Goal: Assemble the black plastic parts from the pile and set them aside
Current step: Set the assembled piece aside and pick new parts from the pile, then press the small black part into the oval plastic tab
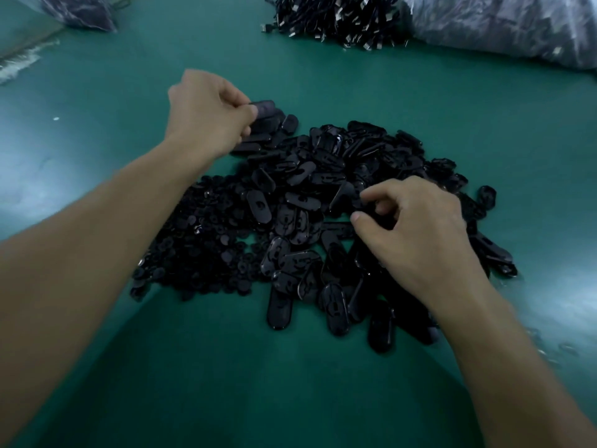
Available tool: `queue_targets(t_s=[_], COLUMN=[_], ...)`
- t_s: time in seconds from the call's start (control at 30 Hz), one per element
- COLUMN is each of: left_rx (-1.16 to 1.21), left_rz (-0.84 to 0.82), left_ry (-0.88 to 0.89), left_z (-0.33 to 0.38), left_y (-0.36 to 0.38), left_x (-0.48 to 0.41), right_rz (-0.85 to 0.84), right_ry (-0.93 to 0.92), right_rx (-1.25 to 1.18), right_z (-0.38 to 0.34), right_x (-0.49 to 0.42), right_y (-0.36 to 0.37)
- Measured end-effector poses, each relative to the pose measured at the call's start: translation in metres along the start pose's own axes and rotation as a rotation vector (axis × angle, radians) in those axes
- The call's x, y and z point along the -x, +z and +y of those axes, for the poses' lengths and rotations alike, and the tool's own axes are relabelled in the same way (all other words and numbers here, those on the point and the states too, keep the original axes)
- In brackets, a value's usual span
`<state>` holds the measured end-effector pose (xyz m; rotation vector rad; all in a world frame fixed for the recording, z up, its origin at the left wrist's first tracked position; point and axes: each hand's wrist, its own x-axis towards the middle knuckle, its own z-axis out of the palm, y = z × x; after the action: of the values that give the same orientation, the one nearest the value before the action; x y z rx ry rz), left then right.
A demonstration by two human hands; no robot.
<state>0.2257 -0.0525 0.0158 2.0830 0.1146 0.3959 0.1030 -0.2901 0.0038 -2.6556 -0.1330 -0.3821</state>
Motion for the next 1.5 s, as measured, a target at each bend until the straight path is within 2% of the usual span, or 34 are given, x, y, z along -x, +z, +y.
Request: queue_targets(t_s=[0.37,0.6,0.73,0.87,0.97,1.1,1.33,1.5], left_rx=[-0.217,-0.204,-0.105,0.076,0.193,0.346,0.585,0.583], left_rz=[0.015,0.040,-0.076,-0.271,-0.356,-0.517,-0.590,-0.600], left_ry=[-0.015,0.047,0.119,0.169,0.219,0.150,0.014,0.005], left_z=[-0.004,0.004,0.017,0.031,0.034,0.032,0.029,0.027], left_y=[0.011,0.009,0.008,0.004,0.000,0.001,0.000,0.000], left_x=[-0.013,0.005,0.032,0.061,0.079,0.093,0.096,0.094], right_rz=[-0.084,0.015,0.089,0.155,0.115,0.018,-0.084,-0.075], right_ry=[0.034,0.010,-0.024,-0.008,0.036,0.055,0.145,0.161], right_rx=[0.107,0.054,-0.114,-0.385,-0.640,-0.918,-1.114,-1.114], right_z=[-0.013,-0.014,-0.011,-0.010,-0.010,-0.010,-0.009,-0.011], right_x=[-0.003,-0.007,-0.006,-0.005,-0.006,-0.007,-0.006,-0.005], right_y=[0.007,0.007,0.004,0.001,-0.003,-0.009,-0.006,-0.006])
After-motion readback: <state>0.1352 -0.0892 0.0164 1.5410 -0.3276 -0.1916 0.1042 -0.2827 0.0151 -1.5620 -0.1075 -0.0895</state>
